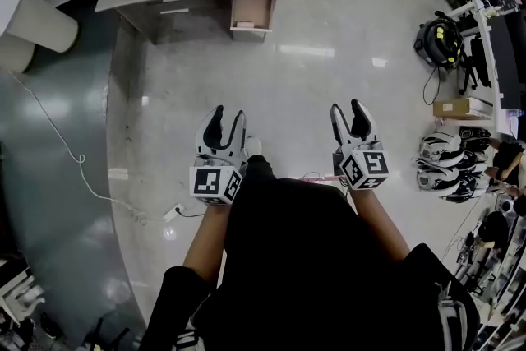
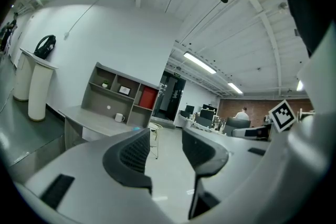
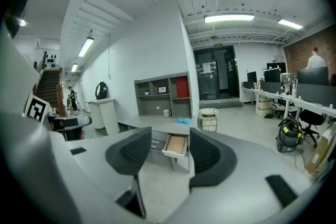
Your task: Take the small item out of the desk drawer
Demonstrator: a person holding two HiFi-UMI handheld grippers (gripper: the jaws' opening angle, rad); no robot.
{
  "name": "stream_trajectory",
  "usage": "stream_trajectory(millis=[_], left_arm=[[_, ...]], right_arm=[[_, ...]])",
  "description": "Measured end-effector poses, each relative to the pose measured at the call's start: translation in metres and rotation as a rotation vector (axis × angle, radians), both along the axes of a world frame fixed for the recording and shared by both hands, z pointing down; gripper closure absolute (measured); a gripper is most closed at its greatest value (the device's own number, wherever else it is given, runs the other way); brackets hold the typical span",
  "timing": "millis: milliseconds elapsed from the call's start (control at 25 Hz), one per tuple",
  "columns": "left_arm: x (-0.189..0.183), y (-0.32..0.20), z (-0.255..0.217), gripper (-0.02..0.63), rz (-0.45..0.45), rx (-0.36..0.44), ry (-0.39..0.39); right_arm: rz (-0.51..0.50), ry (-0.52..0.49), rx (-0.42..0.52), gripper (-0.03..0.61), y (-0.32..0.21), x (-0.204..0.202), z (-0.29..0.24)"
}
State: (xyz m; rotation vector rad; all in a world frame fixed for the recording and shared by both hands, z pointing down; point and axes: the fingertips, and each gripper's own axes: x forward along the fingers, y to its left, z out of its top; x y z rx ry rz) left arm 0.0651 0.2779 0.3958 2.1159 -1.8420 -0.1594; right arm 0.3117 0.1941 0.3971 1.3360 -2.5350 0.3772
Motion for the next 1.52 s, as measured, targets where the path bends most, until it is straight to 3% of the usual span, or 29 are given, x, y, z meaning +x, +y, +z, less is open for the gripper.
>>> stream_trajectory(millis=[200, 520, 760, 960, 1160, 1320, 1520], left_arm=[[-0.031, -0.005, 0.013, 0.406, 0.002, -0.02, 0.003], [-0.076, 0.004, 0.02, 0.403, -0.084, 0.005, 0.049], [-0.084, -0.009, 0.012, 0.403, -0.099, 0.062, 0.066], [-0.084, -0.005, 0.022, 0.403, -0.083, 0.023, 0.059], [-0.075, -0.014, 0.03, 0.403, -0.054, -0.033, 0.057], [-0.075, -0.038, 0.023, 0.403, -0.061, -0.021, 0.028], [-0.092, -0.073, 0.019, 0.403, -0.091, -0.039, 0.017]], right_arm=[[0.027, -0.005, -0.025, 0.342, -0.015, -0.009, 0.001], [-0.02, 0.004, -0.052, 0.342, -0.023, -0.05, 0.006], [-0.092, 0.005, -0.029, 0.345, -0.027, -0.086, 0.004], [-0.165, 0.084, 0.034, 0.336, -0.02, -0.105, 0.001], [-0.177, 0.061, 0.015, 0.331, -0.031, -0.107, 0.007], [-0.169, 0.037, -0.028, 0.332, -0.053, -0.105, 0.025], [-0.201, 0.0, -0.054, 0.331, -0.1, -0.134, 0.031]])
